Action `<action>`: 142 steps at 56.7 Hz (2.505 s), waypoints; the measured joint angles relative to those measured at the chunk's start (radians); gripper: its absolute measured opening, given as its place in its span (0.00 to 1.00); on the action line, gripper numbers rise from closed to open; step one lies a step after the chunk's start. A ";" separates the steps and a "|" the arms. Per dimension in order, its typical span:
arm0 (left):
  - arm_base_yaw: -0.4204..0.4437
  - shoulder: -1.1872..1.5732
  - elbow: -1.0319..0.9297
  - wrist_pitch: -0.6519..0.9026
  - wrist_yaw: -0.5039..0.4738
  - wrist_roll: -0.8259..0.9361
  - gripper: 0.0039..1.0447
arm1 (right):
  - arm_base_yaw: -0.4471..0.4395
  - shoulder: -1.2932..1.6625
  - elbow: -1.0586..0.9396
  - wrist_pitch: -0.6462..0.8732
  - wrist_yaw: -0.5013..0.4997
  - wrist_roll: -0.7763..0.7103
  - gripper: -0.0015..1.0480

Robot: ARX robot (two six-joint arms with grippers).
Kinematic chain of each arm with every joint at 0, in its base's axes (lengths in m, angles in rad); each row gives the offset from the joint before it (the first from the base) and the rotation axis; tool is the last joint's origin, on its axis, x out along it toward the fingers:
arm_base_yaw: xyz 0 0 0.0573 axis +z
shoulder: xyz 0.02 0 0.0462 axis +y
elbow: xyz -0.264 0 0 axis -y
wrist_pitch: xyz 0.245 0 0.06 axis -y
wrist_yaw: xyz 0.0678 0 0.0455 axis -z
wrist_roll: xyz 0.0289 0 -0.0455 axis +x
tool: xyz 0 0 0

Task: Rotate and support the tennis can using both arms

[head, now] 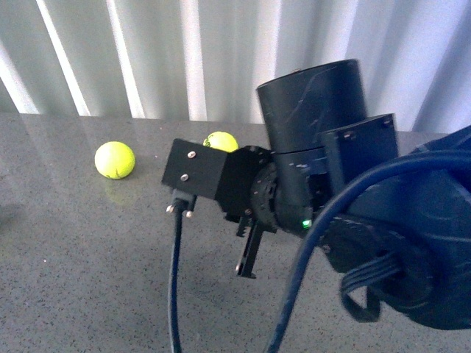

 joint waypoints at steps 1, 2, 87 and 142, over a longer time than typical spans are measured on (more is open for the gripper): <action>0.000 0.000 0.000 0.000 0.000 0.000 0.94 | 0.006 0.014 0.013 -0.002 -0.008 -0.003 0.05; 0.000 0.000 0.000 0.000 0.000 0.000 0.94 | 0.013 0.028 0.027 -0.005 -0.014 -0.006 0.05; 0.000 0.000 0.000 0.000 0.000 0.000 0.94 | 0.058 0.116 0.154 -0.279 -0.151 0.199 0.92; 0.000 0.000 0.000 0.000 0.000 0.000 0.94 | -0.483 -0.422 -0.434 0.111 0.089 0.578 0.93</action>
